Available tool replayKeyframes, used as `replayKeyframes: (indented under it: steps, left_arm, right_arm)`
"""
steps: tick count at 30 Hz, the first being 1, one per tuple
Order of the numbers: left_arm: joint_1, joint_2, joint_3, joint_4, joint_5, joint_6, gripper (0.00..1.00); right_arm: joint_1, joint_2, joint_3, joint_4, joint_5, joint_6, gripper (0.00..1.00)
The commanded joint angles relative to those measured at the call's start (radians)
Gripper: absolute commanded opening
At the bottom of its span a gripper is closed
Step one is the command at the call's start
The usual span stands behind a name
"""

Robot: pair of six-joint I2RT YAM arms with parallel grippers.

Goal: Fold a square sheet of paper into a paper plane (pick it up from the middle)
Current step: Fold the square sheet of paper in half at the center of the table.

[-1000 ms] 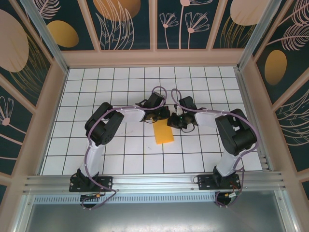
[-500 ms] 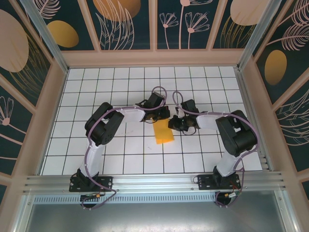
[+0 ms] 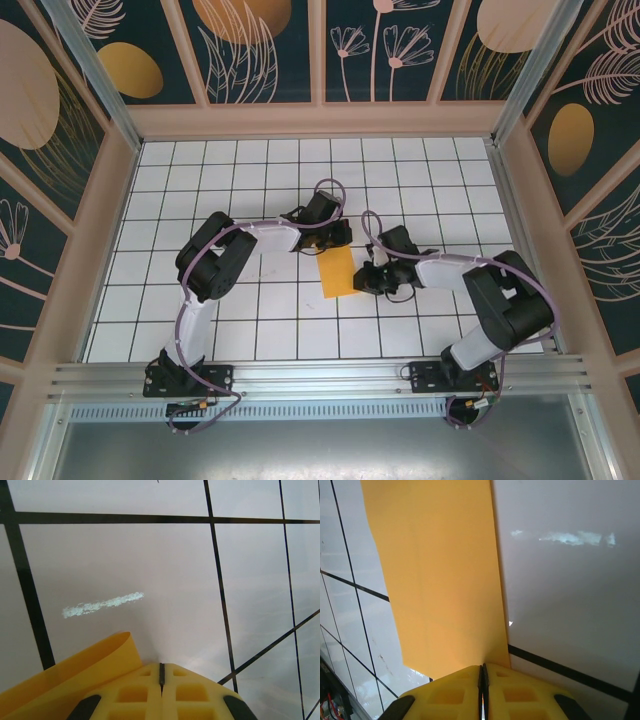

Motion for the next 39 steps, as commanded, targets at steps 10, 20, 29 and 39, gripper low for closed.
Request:
replayKeyframes:
  steps: [10,20,29,39]
  left_arm:
    - [0.008,0.022,-0.023,-0.046,-0.047,0.003,0.05]
    - [0.008,0.002,-0.009,-0.048,-0.040,0.016,0.06]
    - [0.035,0.002,0.047,-0.109,-0.112,0.108,0.09]
    - [0.072,0.038,0.098,-0.125,-0.144,0.139,0.11]
  right_arm:
    - [-0.010,-0.102,0.142,-0.127,0.016,0.011,0.14]
    - [-0.012,0.110,0.179,-0.077,0.058,-0.002,0.13]
    - [-0.013,0.093,0.027,-0.099,0.052,-0.011,0.13]
    - [-0.012,0.044,-0.054,-0.118,0.030,-0.004,0.13]
